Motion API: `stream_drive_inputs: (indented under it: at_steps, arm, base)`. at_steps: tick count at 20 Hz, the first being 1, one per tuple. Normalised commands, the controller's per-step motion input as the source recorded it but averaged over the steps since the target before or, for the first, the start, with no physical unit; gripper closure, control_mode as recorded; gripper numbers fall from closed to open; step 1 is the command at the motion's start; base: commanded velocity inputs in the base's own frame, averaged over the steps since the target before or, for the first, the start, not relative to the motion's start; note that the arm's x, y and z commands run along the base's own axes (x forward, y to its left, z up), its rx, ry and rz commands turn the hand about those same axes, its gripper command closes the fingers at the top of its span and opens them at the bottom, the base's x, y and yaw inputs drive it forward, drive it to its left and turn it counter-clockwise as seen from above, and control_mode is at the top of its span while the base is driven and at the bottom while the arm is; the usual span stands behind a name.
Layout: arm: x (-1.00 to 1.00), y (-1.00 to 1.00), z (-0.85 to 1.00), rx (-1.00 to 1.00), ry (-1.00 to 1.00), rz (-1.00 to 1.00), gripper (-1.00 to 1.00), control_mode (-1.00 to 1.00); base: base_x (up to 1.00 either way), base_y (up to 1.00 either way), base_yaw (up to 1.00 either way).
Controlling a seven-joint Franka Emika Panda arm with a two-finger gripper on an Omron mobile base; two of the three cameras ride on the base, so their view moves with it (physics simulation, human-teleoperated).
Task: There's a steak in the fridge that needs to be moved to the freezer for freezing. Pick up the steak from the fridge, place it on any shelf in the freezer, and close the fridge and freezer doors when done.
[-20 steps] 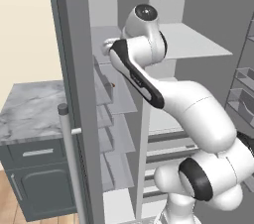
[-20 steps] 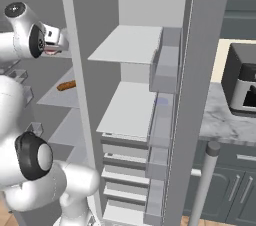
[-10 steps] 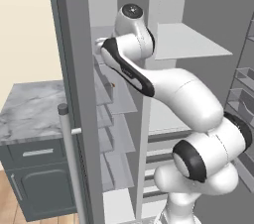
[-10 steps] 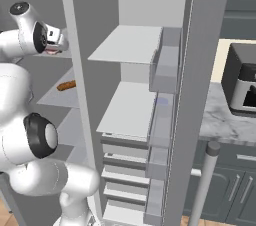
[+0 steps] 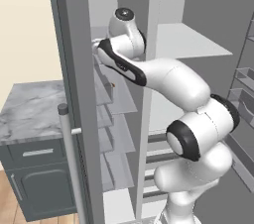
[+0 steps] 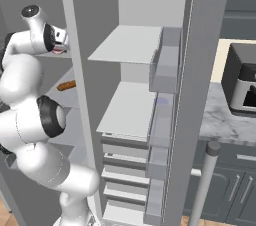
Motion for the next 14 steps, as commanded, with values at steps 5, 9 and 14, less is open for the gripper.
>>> stream_drive_inputs:
  at_steps: [5,9,14]
  arm:
    - [0.53,0.11,-0.26,0.00,0.04,0.00,1.00,-1.00]
    - [0.53,0.13,-0.25,0.00,0.05,0.00,1.00,-1.00]
    - [0.41,0.18,-0.44,0.00,0.07,0.00,-1.00,-1.00]
  base:
    - [0.00,0.00,0.00]
    - [0.00,0.00,0.00]
    - [0.00,0.00,0.00]
